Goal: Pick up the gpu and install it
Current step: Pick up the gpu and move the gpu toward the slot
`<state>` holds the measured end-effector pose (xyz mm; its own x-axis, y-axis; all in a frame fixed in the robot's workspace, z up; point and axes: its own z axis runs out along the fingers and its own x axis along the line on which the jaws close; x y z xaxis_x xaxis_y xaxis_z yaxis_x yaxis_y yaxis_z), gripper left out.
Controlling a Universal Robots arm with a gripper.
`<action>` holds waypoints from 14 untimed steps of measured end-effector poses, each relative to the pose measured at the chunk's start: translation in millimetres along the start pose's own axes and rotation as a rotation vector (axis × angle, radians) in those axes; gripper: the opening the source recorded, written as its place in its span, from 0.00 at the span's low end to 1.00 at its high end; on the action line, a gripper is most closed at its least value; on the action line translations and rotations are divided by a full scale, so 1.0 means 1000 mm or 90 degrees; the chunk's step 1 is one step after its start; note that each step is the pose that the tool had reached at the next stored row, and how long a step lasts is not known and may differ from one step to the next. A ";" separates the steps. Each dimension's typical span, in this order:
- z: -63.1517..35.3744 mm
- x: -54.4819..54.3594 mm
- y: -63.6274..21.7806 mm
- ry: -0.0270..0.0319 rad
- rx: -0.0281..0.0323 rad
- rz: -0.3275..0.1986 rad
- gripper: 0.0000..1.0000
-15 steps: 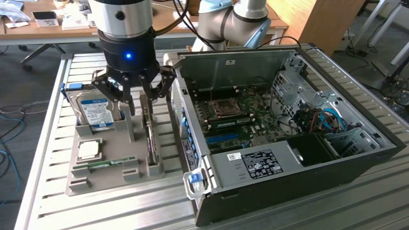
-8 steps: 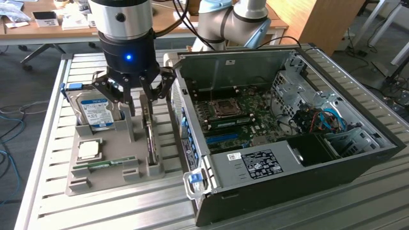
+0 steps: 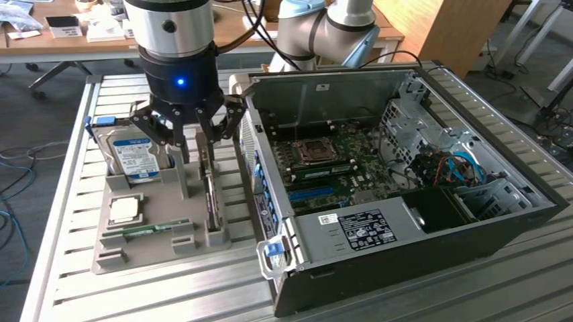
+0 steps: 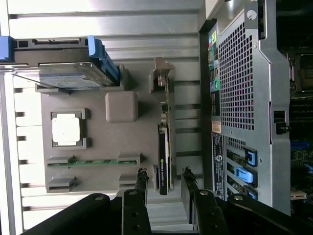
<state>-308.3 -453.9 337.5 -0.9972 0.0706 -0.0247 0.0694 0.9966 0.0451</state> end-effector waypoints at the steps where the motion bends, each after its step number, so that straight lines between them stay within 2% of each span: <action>1: 0.0002 0.000 0.0000 0.0001 0.0000 0.000 0.42; 14: 0.0017 0.000 -0.0001 0.0000 0.0000 0.000 0.42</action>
<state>-308.4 -453.9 335.7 -0.9972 0.0706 -0.0246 0.0695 0.9966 0.0451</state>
